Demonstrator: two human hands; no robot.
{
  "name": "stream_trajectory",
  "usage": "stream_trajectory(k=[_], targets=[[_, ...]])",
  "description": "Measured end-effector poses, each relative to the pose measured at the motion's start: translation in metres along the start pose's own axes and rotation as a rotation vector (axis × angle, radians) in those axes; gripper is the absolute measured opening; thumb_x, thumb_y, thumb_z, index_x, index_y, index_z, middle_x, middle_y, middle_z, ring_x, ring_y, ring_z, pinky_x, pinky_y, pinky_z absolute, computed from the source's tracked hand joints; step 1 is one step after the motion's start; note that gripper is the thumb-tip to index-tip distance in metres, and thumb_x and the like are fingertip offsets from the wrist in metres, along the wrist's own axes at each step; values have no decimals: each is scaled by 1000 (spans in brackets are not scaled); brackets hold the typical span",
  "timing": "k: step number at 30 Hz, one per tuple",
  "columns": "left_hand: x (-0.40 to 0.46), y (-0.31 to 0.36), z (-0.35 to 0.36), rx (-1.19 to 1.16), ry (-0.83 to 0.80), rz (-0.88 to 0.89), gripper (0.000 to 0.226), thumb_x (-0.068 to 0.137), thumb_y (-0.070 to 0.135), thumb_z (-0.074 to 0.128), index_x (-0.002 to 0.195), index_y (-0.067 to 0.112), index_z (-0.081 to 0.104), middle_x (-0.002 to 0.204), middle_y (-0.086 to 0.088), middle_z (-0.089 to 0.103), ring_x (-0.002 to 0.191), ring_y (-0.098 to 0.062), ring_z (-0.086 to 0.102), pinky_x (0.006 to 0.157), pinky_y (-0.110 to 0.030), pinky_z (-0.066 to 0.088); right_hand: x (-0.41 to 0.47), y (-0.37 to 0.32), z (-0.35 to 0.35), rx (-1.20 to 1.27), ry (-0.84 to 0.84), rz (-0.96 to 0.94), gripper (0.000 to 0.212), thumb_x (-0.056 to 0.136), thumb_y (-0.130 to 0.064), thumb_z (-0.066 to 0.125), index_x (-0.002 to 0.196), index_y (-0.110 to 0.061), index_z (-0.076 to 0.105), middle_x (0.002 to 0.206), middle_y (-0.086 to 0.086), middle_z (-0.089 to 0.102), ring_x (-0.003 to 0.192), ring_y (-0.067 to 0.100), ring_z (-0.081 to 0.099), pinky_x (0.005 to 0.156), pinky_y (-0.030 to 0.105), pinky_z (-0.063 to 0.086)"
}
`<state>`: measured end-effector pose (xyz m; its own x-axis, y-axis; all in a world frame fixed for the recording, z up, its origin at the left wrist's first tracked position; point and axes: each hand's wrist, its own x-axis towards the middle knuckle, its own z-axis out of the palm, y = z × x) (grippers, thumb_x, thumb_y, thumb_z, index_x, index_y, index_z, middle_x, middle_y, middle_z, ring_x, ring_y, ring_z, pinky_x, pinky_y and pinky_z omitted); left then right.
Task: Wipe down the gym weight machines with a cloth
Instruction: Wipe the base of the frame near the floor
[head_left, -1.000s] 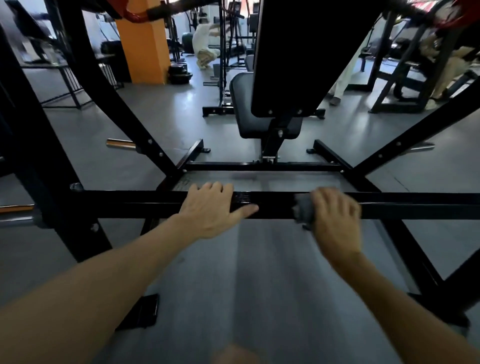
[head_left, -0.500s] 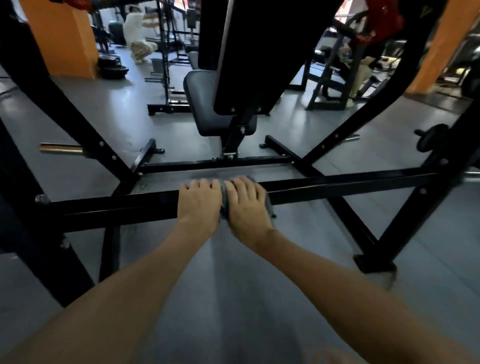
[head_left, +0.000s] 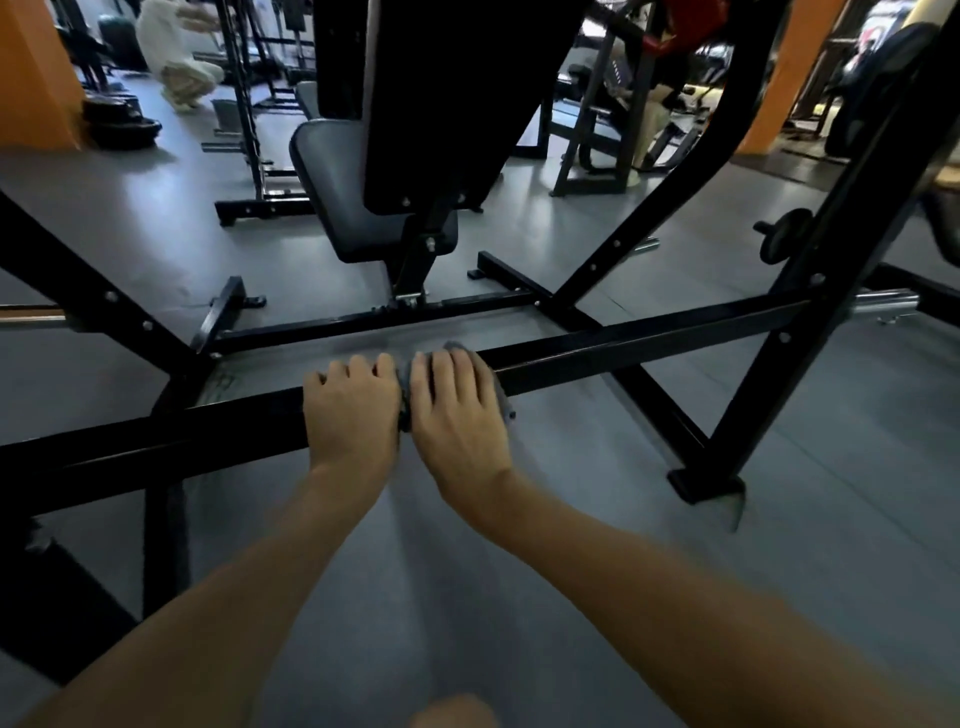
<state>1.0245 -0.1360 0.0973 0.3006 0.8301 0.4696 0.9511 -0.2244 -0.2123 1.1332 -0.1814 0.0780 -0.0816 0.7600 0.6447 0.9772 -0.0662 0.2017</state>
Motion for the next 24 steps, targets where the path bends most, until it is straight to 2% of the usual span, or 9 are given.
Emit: stream_trajectory(k=[4,5,8,10,13,15,18,20,24], targets=[[-1,-2,-2,-40,-13,4,36,73,25,83,99,10,63,85,-13,66,80,-36,63,73,-43,45,8,3,5,67,-88,28,71,69,-15,81,131,-5,48,130,19,54,124,37,50,109,46,39],[-1,-2,-3,-41,-29,10,41,70,26,85,100,8,63,87,-15,66,81,-38,62,73,-45,44,7,7,8,91,-73,23,73,68,-14,81,131,-8,46,131,17,53,126,35,49,111,45,37],[-1,-1,-10,-46,-94,36,53,63,28,88,103,4,62,92,-20,66,85,-41,62,76,-48,45,3,21,26,154,85,-33,49,83,-12,61,129,-11,45,128,14,56,124,32,50,113,42,32],[0,0,-16,-27,-140,33,67,63,35,89,115,4,61,105,-19,66,97,-41,62,88,-51,46,1,31,34,163,153,-73,44,86,-12,54,129,-10,45,128,14,58,123,32,50,114,41,31],[3,27,-29,30,-143,63,113,62,59,87,148,4,40,140,-18,54,130,-38,50,120,-54,25,-6,73,48,158,195,-73,45,88,-13,53,132,-9,46,129,14,58,124,32,51,116,42,29],[8,62,-37,26,-134,180,124,70,64,79,158,2,17,159,-18,34,146,-35,33,126,-53,10,-11,117,54,157,174,-54,43,90,-14,50,132,-9,48,128,13,58,125,32,53,115,42,31],[18,119,-44,-74,-154,333,121,81,53,76,160,1,0,168,-19,9,156,-33,9,127,-49,2,-18,206,64,107,115,-27,48,85,-19,67,129,-11,50,125,13,58,118,33,56,107,42,41],[24,148,-44,-92,-186,388,111,90,39,69,159,2,-10,169,-18,-7,156,-32,-8,127,-46,0,-25,285,69,60,37,92,52,81,-19,77,126,-10,54,123,14,56,113,32,55,101,43,45],[31,186,-43,-49,-160,435,93,97,17,51,155,-2,-19,165,-22,-21,154,-33,-20,127,-46,-3,-39,383,74,45,-50,324,43,90,-12,53,131,0,48,134,23,49,127,41,45,113,49,34]])
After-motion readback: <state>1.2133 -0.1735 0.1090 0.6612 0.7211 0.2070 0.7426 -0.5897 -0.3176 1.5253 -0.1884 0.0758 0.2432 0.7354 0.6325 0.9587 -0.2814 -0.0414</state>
